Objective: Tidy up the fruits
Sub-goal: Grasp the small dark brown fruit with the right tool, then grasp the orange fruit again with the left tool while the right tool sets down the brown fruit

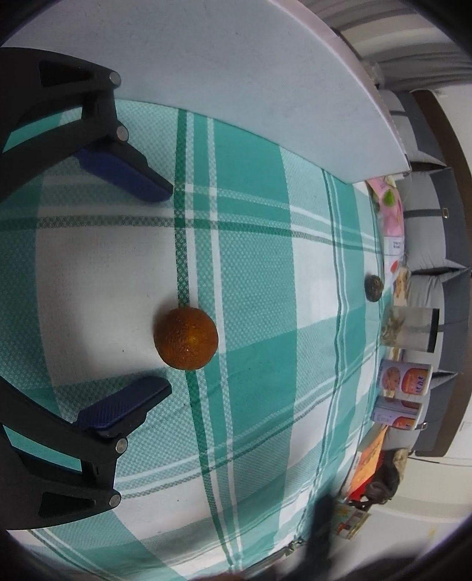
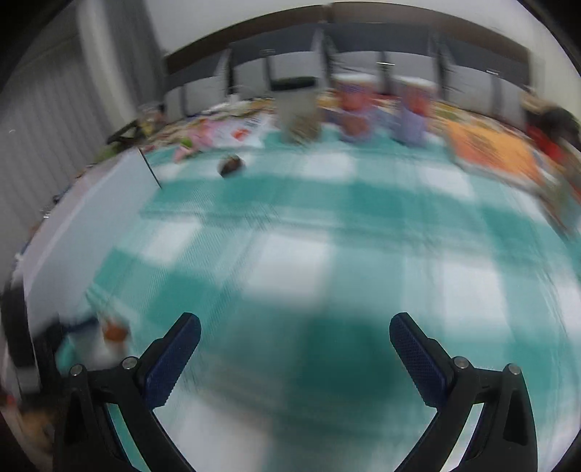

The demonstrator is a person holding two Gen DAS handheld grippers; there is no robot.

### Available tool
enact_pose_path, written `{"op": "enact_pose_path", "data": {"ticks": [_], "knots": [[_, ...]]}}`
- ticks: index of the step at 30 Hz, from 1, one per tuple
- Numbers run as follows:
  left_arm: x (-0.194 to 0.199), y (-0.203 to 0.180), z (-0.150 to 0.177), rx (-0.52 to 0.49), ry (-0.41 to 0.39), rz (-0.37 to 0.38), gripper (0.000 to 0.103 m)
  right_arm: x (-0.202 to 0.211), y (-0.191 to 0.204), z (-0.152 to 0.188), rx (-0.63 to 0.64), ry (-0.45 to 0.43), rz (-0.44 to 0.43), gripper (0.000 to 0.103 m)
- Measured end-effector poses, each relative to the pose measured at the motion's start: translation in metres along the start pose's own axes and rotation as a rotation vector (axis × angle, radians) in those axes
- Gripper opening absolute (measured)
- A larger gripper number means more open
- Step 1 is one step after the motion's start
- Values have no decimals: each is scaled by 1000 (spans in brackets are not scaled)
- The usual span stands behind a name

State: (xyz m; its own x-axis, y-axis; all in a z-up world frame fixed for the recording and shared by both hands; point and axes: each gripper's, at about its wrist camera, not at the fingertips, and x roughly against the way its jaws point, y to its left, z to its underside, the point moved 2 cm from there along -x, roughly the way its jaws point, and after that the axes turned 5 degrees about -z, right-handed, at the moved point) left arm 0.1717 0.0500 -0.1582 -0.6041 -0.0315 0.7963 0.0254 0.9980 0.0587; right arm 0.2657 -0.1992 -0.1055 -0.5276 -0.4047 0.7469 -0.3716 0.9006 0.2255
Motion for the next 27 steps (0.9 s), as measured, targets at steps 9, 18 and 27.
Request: {"op": "enact_pose_path", "data": {"ticks": [9,18,27], "knots": [[-1,1,1,3,0,1,99,-168,65,-141,140,69,-76,81],[-1,2,1,3,0,2,100,-205,69,-142,163,140,-43,41],[0,6,0,25,-7,34,98,-48,41,-19,107,202,-139,42]]}}
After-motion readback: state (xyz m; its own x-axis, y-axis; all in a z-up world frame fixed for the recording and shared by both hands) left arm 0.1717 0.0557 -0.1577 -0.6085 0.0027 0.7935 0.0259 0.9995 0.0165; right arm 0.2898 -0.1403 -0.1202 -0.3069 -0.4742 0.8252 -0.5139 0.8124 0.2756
